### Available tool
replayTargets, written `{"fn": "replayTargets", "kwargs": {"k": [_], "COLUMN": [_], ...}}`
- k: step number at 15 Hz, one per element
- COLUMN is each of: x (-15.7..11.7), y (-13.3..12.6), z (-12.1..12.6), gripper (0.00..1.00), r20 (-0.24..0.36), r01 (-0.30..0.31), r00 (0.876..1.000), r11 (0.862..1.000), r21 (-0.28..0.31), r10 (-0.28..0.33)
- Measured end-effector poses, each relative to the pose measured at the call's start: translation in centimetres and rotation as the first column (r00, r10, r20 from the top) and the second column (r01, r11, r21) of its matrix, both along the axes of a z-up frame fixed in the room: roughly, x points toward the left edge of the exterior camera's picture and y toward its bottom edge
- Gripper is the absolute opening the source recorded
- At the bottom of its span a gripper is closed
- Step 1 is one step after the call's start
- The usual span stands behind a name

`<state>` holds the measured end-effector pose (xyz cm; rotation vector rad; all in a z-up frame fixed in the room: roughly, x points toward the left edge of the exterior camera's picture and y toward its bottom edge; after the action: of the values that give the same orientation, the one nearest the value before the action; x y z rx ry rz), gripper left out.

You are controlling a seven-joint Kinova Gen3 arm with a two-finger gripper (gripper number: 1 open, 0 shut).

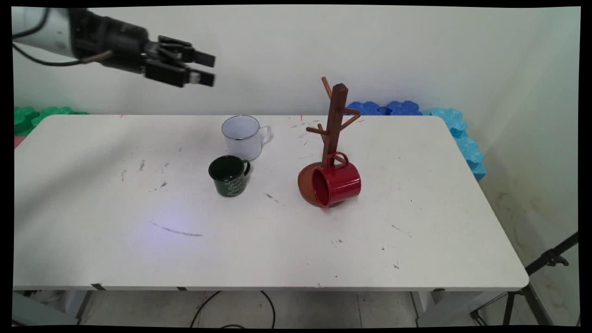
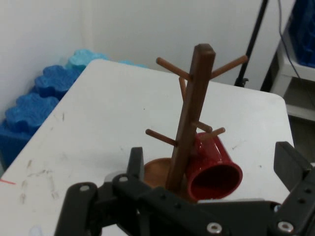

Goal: Pick up the red mug from the rack

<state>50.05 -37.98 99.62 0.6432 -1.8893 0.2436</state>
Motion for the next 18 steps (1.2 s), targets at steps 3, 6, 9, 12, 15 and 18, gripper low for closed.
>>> {"fn": "replayTargets", "kwargs": {"k": [3, 6, 9, 12, 15, 18], "x": [-3.8, -8.2, -12.1, -16.2, -19.2, -21.3], "y": [-0.2, 0.0, 1.0, 2.8, 4.6, 5.6], "z": [-1.5, -3.5, -4.8, -6.4, -8.3, -10.5], "gripper": [1.0, 1.0, 1.0, 1.0, 1.0, 1.0], "r20": [-0.011, -0.02, -0.031, -0.041, -0.03, -0.01], "r01": [-0.076, -0.124, -0.143, -0.149, -0.169, -0.198], "r00": [0.997, 0.992, 0.988, 0.987, 0.984, 0.979], "r11": [0.996, 0.987, 0.981, 0.976, 0.966, 0.953], "r21": [0.053, 0.104, 0.13, 0.158, 0.194, 0.231], "r10": [0.077, 0.127, 0.148, 0.157, 0.178, 0.205]}}
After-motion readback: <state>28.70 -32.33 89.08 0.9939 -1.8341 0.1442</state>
